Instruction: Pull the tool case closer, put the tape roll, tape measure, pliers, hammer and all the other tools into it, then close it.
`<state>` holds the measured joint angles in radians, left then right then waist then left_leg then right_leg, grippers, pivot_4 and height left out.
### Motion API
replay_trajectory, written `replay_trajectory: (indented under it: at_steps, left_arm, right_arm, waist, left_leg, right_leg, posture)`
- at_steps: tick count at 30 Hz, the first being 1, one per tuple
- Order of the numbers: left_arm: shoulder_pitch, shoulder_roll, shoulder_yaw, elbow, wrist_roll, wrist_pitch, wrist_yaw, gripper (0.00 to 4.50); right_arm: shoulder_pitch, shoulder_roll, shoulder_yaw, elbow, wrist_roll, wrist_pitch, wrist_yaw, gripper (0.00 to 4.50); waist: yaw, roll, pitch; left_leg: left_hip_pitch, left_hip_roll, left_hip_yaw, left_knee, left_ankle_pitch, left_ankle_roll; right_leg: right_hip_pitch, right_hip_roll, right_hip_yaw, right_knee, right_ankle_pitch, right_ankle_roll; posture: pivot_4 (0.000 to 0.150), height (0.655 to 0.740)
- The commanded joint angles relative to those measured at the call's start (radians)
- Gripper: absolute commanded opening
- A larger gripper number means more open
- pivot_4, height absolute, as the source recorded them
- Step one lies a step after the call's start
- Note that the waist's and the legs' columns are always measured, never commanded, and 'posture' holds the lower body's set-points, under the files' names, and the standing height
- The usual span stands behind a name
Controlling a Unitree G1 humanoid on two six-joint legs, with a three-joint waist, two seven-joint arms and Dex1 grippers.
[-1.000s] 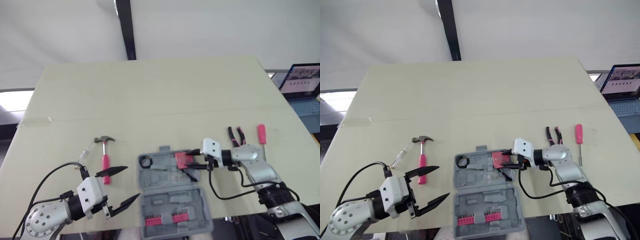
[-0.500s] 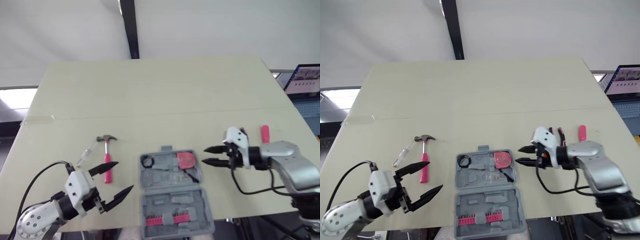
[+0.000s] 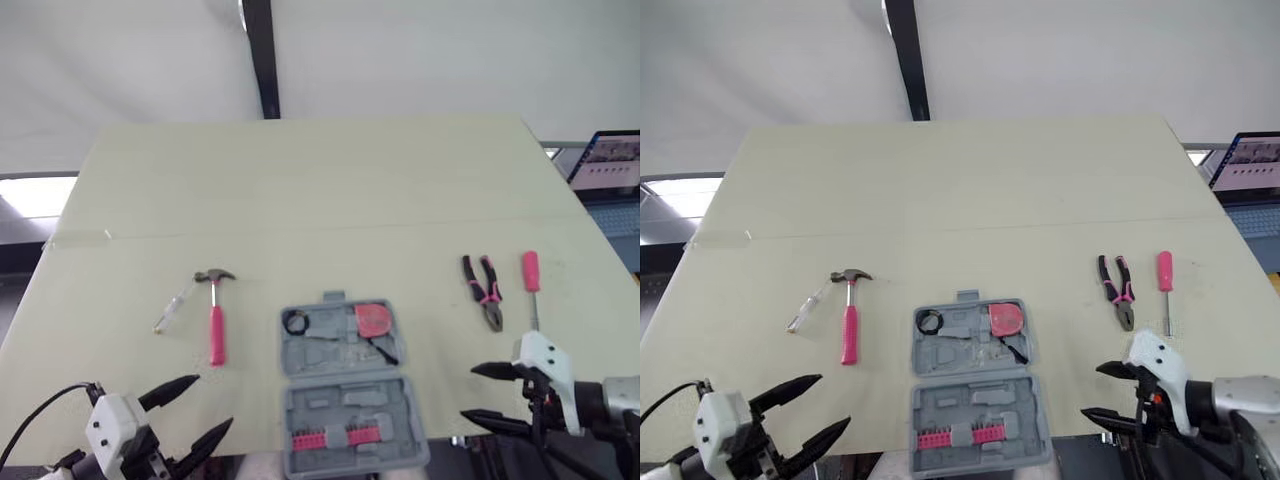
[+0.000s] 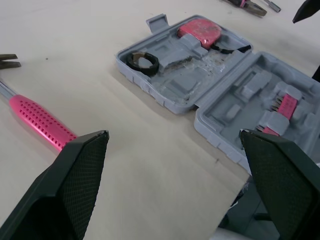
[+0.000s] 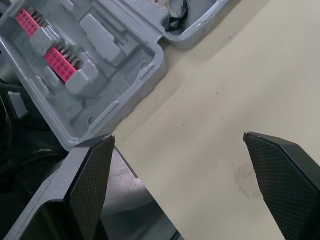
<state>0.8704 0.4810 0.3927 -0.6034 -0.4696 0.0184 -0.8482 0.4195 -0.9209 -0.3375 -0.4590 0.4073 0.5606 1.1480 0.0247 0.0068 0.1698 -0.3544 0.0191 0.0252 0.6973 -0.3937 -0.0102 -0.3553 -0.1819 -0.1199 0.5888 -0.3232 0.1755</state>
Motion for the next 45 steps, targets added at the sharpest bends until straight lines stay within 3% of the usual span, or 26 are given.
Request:
replay_trajectory:
  at_steps: [1, 7, 13, 22, 32, 45]
  left_arm:
    - [0.050, -0.016, 0.016, 0.015, 0.004, -0.060, -0.035, 4.50]
    - [0.024, -0.005, 0.008, 0.009, 0.002, -0.083, -0.040, 4.50]
    - [-0.154, 0.058, -0.074, -0.077, -0.060, -0.016, -0.044, 4.50]
    - [-0.393, 0.119, -0.209, -0.057, -0.063, 0.042, -0.073, 4.50]
    - [-0.431, 0.111, -0.264, -0.055, -0.044, 0.054, -0.054, 4.50]
    - [-0.425, 0.114, -0.252, -0.054, -0.027, 0.049, -0.032, 4.50]
  right_arm:
    - [0.013, 0.008, -0.023, 0.016, -0.004, -0.053, -0.003, 4.48]
    - [-0.021, -0.001, 0.008, 0.078, -0.023, -0.092, -0.010, 4.48]
    - [-0.096, 0.051, -0.019, 0.130, -0.007, -0.056, -0.107, 4.48]
    - [-0.214, 0.225, -0.137, 0.097, 0.036, 0.164, -0.459, 4.48]
    - [-0.327, 0.365, -0.089, 0.098, -0.009, 0.276, -0.731, 4.48]
    - [-0.486, 0.394, 0.010, 0.235, -0.097, 0.292, -0.857, 4.48]
  waist:
    - [0.000, 0.000, 0.000]
    - [0.002, -0.001, 0.001]
    - [0.003, -0.001, 0.000]
    - [0.000, 0.003, -0.002]
    - [-0.001, 0.006, -0.003]
    - [-0.002, 0.008, -0.005]
  left_leg:
    - [0.000, 0.000, 0.000, 0.000, 0.000, 0.000]
    - [0.000, 0.000, 0.000, 0.001, 0.000, 0.000]
    - [0.000, 0.000, 0.000, 0.001, 0.000, 0.000]
    - [0.001, 0.000, 0.000, 0.000, 0.000, 0.000]
    - [0.001, 0.000, 0.000, 0.001, 0.000, 0.000]
    - [0.001, 0.000, 0.001, 0.000, 0.000, 0.000]
  right_leg:
    - [0.000, 0.000, 0.000, 0.000, 0.000, 0.000]
    - [0.000, 0.000, 0.000, 0.000, 0.000, 0.000]
    - [0.001, 0.000, 0.000, 0.001, 0.000, 0.000]
    - [0.000, 0.000, 0.000, 0.003, 0.000, 0.000]
    - [0.000, 0.000, 0.001, 0.003, 0.000, 0.000]
    - [-0.001, 0.000, 0.001, 0.003, 0.000, 0.000]
  posture:
    - [0.150, 0.7400]
    - [0.150, 0.7400]
    - [0.150, 0.7400]
    - [0.150, 0.7400]
    - [0.150, 0.7400]
    - [0.150, 0.7400]
